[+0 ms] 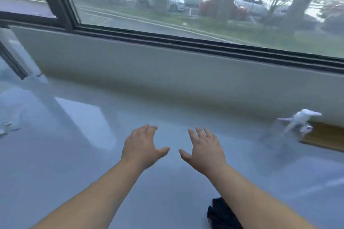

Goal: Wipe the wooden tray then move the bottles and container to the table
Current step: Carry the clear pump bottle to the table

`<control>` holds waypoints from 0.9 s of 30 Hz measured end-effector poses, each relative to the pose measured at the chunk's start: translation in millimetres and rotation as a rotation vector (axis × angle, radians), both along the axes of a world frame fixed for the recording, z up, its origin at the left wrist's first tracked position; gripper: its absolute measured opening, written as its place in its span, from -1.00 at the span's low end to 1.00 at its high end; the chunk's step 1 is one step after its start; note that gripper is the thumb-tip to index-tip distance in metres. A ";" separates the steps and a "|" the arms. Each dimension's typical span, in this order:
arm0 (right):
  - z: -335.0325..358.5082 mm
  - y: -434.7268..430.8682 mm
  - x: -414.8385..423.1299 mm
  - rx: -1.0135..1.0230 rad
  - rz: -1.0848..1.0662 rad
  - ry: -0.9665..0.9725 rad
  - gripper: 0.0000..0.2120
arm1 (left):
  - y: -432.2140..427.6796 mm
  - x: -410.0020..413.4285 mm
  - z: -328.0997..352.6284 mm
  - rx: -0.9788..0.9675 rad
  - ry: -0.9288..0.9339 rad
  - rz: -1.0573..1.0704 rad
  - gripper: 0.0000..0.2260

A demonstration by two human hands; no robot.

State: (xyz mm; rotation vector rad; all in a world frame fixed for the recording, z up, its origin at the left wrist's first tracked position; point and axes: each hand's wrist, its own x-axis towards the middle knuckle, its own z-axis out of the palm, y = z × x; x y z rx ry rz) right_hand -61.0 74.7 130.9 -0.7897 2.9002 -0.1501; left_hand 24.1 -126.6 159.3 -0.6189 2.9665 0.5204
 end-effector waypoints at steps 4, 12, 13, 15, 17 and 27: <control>-4.1 111.4 -42.2 0.016 -0.169 0.011 -0.28 | 104.1 -86.7 -7.8 0.005 -0.009 -0.208 -0.19; -31.4 278.7 -92.1 0.059 -0.433 -0.027 -0.40 | 282.6 -201.9 -29.7 0.112 -0.011 -0.435 -0.12; -34.3 296.0 -100.0 0.045 -0.479 -0.024 -0.41 | 300.3 -214.9 -32.3 0.140 -0.008 -0.433 -0.06; -40.1 325.7 -115.2 0.004 -0.568 -0.023 -0.44 | 332.4 -238.4 -37.2 0.235 0.016 -0.408 0.08; -47.1 345.3 -126.6 -0.055 -0.645 -0.044 -0.45 | 358.6 -254.7 -39.5 0.333 0.056 -0.381 0.20; -79.5 346.0 -170.5 -0.754 -0.980 -0.546 -0.38 | 404.2 -289.3 -49.7 0.326 0.166 -0.339 0.07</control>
